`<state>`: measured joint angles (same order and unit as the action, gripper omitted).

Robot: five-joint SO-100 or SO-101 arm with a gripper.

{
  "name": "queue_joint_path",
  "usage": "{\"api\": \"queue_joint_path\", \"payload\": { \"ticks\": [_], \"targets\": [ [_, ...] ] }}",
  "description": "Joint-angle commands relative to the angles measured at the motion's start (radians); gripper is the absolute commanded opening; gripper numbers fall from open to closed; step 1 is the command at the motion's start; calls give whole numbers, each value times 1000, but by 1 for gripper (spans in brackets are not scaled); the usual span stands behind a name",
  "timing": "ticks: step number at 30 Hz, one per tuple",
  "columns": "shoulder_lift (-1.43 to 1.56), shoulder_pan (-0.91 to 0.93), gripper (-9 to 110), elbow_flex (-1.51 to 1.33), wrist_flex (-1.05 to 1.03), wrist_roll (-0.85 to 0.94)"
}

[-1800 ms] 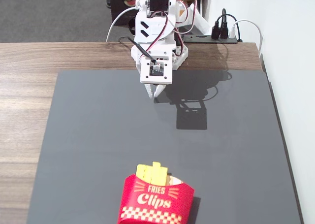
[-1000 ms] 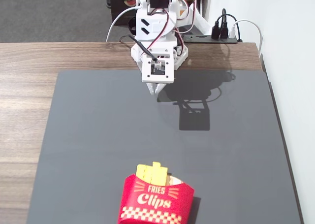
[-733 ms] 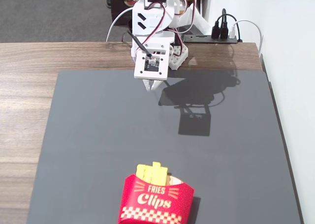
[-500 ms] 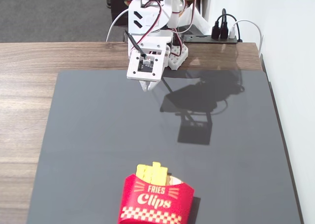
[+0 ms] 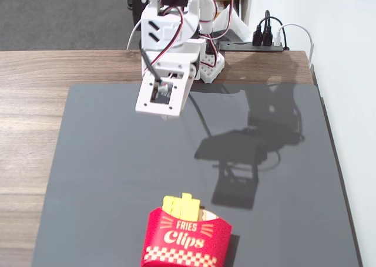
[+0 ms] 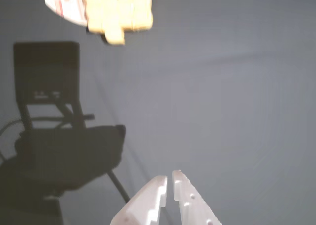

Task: Grab a fry

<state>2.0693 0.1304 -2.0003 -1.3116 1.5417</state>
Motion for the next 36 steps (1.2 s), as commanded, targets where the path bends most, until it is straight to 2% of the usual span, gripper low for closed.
{"api": "queue_joint_path", "payload": {
  "ticks": [1, 16, 23, 36],
  "targets": [
    [-91, -3, 1, 144, -6, 20],
    [-571, -69, 4, 545, -3, 35],
    [-649, -51, 20, 568, 32, 81],
    [-819, -37, 20, 660, 107, 91]
  ]
}}
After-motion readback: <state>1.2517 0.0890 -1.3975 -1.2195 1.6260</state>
